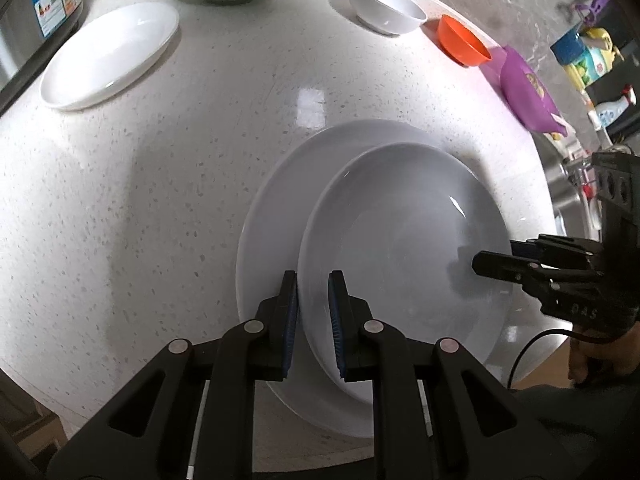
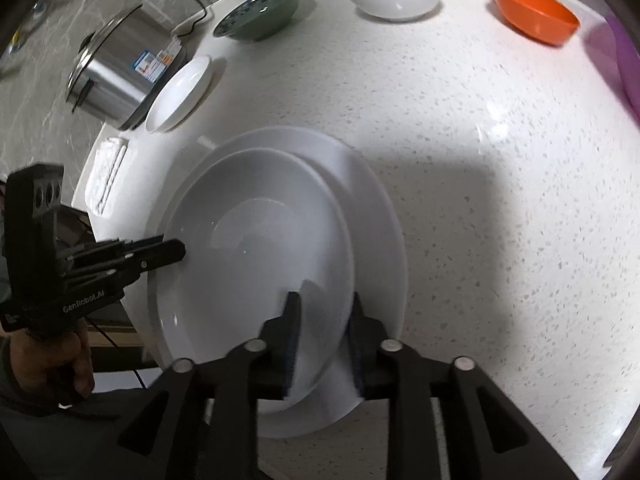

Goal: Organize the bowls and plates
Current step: 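Lower the held white plate onto the large white plate, then open both grippers and pull them back from the stacked plates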

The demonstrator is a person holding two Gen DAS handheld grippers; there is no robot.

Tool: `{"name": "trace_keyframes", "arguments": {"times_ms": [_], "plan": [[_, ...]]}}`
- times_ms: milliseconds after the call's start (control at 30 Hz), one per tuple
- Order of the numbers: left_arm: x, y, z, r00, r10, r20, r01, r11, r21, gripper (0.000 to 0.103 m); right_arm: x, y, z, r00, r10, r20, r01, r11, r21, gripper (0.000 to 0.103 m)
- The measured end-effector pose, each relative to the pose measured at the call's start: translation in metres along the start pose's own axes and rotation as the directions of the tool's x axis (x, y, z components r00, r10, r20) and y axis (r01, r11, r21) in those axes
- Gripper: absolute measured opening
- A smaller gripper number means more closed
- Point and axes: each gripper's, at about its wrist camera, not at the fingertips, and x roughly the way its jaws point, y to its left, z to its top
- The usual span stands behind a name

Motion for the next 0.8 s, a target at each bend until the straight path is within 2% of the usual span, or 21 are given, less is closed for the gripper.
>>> {"name": "trace_keyframes", "arguments": {"times_ms": [100,333,367,533,633,700,800], "plan": [[0.000,-0.003,0.000,1.000,0.022,0.008,-0.022,0.999,0.027,0.018,0.001,0.009,-0.001,1.000,-0.030,0.002,0.030,0.998,-0.047,0.043],[0.001,-0.011,0.004,0.999,0.047,0.021,-0.048,0.997,0.061,0.025,0.004,0.022,-0.001,0.994,-0.105,0.000,0.104,0.984,-0.142,0.048],[0.001,-0.011,0.004,0.999,0.045,0.022,-0.046,0.997,0.065,0.027,0.003,0.023,0.000,0.992,-0.123,0.004,0.122,0.980,-0.156,0.051],[0.000,-0.022,0.004,0.997,0.060,0.040,-0.065,0.990,0.129,0.060,0.005,0.035,0.000,0.980,-0.196,0.024,0.196,0.953,-0.230,0.057],[-0.002,-0.025,0.006,0.995,0.080,0.054,-0.088,0.985,0.149,0.068,0.006,0.038,0.000,0.978,-0.207,0.025,0.207,0.949,-0.238,0.060],[-0.008,-0.025,0.007,0.994,0.085,0.071,-0.095,0.984,0.148,0.069,0.004,0.038,0.002,0.978,-0.205,0.033,0.207,0.952,-0.227,0.062],[-0.025,-0.027,0.010,0.990,0.074,0.123,-0.094,0.983,0.159,0.085,-0.008,0.035,0.003,0.978,-0.200,0.061,0.208,0.957,-0.204,0.066]]}}
